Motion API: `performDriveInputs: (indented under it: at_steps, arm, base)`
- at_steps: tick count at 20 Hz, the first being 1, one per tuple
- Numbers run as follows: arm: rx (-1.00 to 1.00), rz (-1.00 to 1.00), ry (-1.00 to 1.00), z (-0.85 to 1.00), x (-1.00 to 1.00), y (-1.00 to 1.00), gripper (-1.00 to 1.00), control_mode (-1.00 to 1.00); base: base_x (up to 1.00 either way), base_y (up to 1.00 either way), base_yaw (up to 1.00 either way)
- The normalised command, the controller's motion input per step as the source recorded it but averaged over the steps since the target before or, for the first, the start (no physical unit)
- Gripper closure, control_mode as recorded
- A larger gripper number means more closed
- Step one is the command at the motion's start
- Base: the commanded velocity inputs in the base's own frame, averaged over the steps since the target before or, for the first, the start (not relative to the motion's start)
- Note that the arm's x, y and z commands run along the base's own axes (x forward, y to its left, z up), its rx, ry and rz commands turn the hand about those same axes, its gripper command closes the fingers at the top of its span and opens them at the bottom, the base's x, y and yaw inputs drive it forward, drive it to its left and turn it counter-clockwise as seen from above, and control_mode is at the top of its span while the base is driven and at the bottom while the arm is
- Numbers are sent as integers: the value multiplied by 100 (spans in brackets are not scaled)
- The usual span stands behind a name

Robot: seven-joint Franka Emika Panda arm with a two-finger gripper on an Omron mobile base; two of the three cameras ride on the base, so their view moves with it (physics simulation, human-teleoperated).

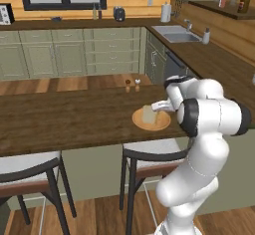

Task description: Start the toaster. Once the lever pops up, take the bread to the plate on the dining counter.

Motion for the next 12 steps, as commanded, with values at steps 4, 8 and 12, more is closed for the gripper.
performDriveInputs:
  at_steps: [4,8,12]
  arm:
    - [0,0,-1,-15,64,0,100,-100]
    - [0,0,0,-25,42,0,100,-100]
    - [0,0,-2,-35,20,0,100,-100]
  base:
    - [0,0,0]
    - [0,0,0]
    - [0,0,0]
